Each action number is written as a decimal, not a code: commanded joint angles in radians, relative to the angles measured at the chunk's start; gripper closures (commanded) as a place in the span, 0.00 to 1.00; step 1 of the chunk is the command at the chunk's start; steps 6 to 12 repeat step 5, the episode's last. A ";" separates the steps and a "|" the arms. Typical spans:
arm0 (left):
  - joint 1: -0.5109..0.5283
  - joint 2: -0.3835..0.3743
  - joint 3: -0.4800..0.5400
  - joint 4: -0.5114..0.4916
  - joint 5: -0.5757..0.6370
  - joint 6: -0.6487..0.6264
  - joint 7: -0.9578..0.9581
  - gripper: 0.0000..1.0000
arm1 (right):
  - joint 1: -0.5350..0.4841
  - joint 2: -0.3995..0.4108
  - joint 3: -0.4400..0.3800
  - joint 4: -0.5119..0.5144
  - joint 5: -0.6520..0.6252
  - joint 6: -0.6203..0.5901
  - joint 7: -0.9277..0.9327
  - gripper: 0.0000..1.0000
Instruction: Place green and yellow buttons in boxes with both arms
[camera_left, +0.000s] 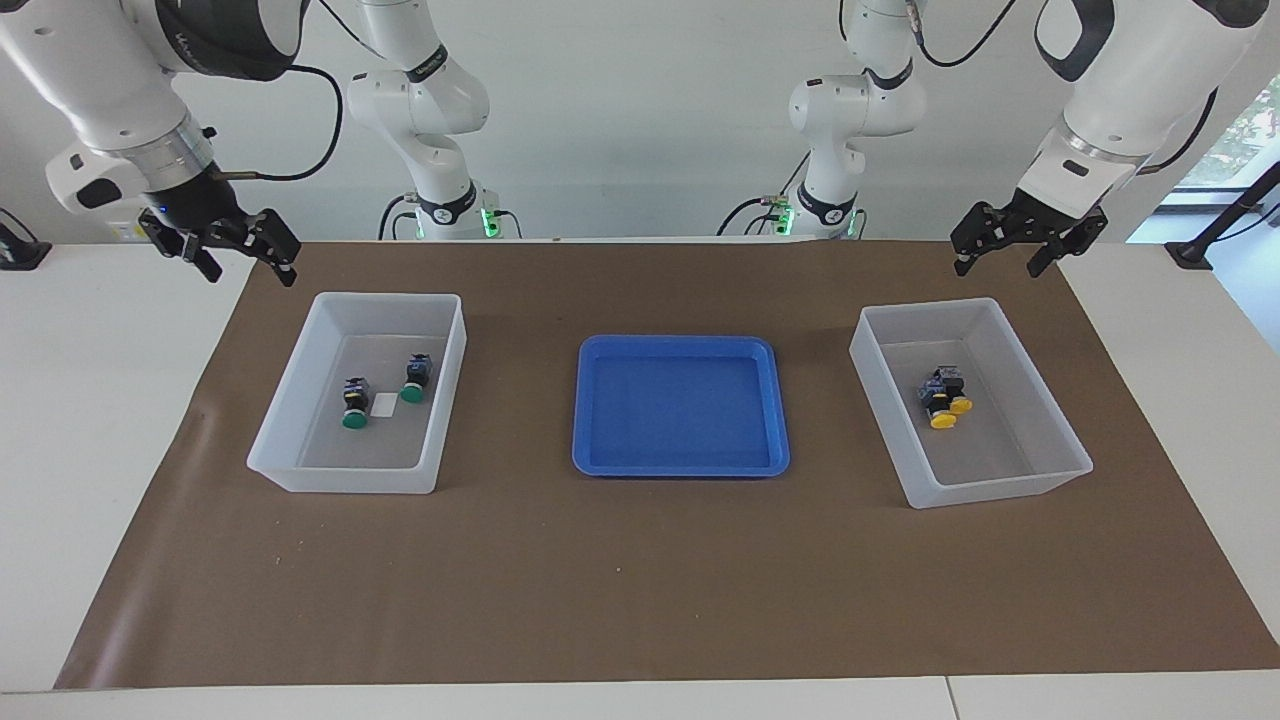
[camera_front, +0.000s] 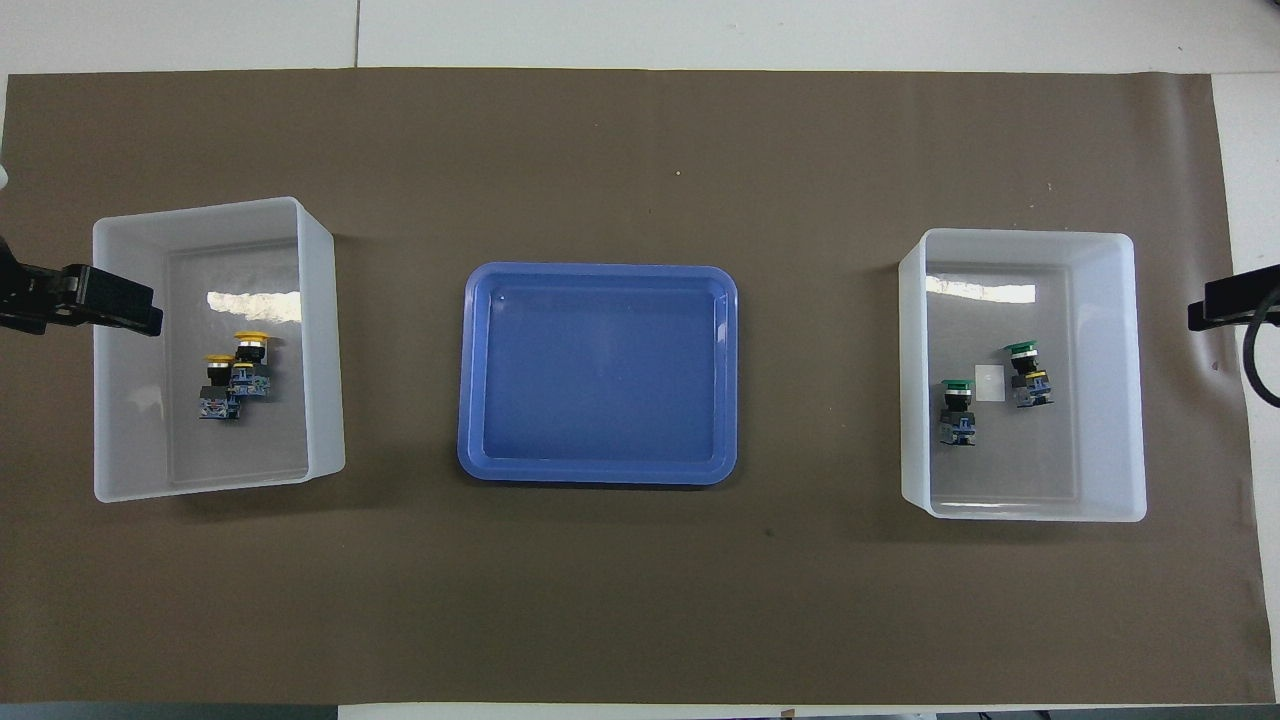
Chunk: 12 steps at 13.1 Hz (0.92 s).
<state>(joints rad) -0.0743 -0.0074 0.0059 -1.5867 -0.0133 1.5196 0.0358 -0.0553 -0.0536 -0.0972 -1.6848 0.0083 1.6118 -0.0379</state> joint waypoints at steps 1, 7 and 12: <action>0.001 -0.002 0.013 0.001 -0.020 -0.012 -0.008 0.00 | -0.006 -0.012 0.005 -0.016 0.005 -0.004 -0.005 0.00; -0.002 -0.008 0.013 -0.006 -0.020 -0.013 -0.005 0.00 | -0.005 -0.012 0.005 -0.015 0.005 -0.004 -0.005 0.00; -0.002 -0.008 0.013 -0.006 -0.020 -0.013 -0.005 0.00 | -0.005 -0.012 0.005 -0.015 0.005 -0.004 -0.005 0.00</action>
